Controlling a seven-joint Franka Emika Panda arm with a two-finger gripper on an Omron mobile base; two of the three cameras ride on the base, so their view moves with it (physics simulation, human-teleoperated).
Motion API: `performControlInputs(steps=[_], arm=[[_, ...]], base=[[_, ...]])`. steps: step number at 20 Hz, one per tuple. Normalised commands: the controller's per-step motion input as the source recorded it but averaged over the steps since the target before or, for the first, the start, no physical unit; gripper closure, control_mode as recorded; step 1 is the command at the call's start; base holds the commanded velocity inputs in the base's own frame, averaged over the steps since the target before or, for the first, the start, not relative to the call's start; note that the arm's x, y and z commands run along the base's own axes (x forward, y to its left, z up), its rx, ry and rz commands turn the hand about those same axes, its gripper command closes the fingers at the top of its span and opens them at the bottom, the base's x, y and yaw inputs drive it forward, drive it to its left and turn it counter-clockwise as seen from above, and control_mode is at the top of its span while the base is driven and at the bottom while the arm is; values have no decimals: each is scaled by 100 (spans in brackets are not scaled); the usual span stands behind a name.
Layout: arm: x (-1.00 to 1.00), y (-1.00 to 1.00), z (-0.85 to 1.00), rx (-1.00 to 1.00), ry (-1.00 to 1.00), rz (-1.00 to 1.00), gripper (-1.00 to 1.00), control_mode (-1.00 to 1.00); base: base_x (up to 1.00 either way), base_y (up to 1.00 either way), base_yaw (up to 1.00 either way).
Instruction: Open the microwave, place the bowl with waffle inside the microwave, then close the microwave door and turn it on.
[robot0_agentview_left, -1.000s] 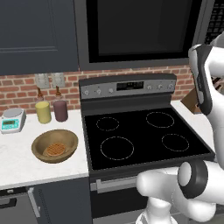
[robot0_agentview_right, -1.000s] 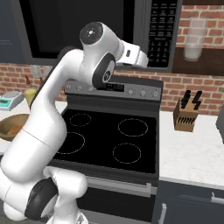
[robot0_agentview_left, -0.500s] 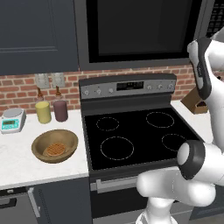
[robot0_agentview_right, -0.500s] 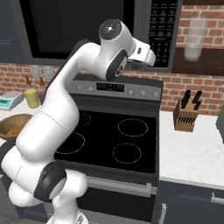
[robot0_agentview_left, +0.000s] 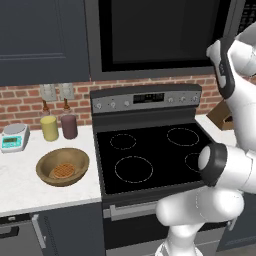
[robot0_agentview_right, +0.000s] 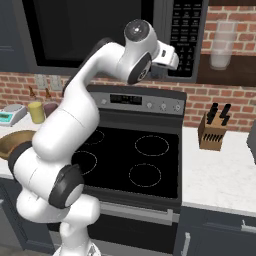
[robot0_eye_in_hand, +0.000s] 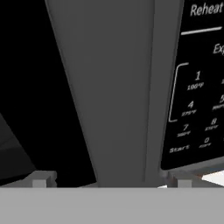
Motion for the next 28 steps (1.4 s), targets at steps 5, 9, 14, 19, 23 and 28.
performControlInputs(steps=[5,9,14,19,23,28], arm=[[45,0,-15,0,-2,9,-100,-100],[49,-1,-24,0,-5,11,-100,-100],[49,1,-39,0,-4,10,-100,-100],[67,25,-46,0,-2,10,-100,-100],[84,27,-45,0,0,12,100,-100],[76,30,-41,0,0,11,100,-100]], base=[[0,0,0],[0,0,0],[0,0,0],[0,0,0],[0,0,0],[0,0,0]])
